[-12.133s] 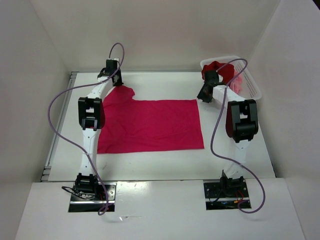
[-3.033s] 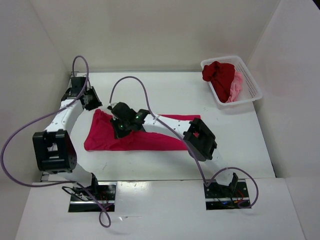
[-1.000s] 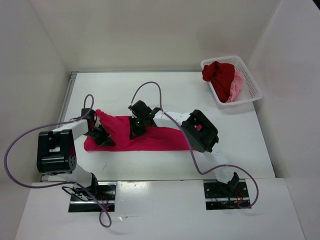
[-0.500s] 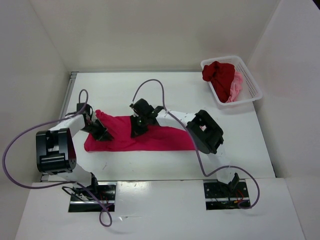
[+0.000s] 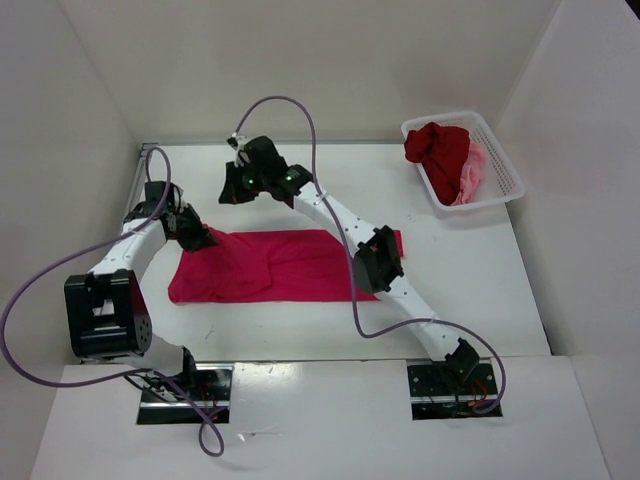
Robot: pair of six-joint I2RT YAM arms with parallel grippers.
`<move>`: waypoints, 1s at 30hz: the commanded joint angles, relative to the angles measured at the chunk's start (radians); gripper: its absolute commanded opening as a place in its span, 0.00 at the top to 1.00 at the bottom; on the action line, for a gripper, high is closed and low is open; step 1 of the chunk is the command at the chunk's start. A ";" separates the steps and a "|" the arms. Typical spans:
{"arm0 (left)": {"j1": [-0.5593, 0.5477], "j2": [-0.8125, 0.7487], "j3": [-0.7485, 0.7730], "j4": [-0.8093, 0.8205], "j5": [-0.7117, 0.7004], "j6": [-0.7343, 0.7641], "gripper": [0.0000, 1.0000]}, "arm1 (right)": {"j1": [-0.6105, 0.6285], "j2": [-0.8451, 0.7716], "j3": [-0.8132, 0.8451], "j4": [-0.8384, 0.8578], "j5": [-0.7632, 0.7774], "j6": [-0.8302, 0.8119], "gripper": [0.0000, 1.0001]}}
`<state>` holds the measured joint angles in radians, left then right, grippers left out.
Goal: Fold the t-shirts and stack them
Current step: Fold the other side of the tshirt into a rectangle, then rotate the tshirt 90 degrees
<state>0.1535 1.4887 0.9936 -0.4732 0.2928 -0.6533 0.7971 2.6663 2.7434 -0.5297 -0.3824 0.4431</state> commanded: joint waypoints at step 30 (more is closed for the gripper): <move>-0.078 -0.053 0.117 0.031 -0.030 0.034 0.93 | 0.011 0.336 0.168 -0.108 -0.185 -0.001 0.54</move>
<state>0.0975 1.4681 1.0489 -0.4648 0.2581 -0.6315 0.7742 2.9616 2.8933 -0.6235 -0.4950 0.4362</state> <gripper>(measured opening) 0.064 0.476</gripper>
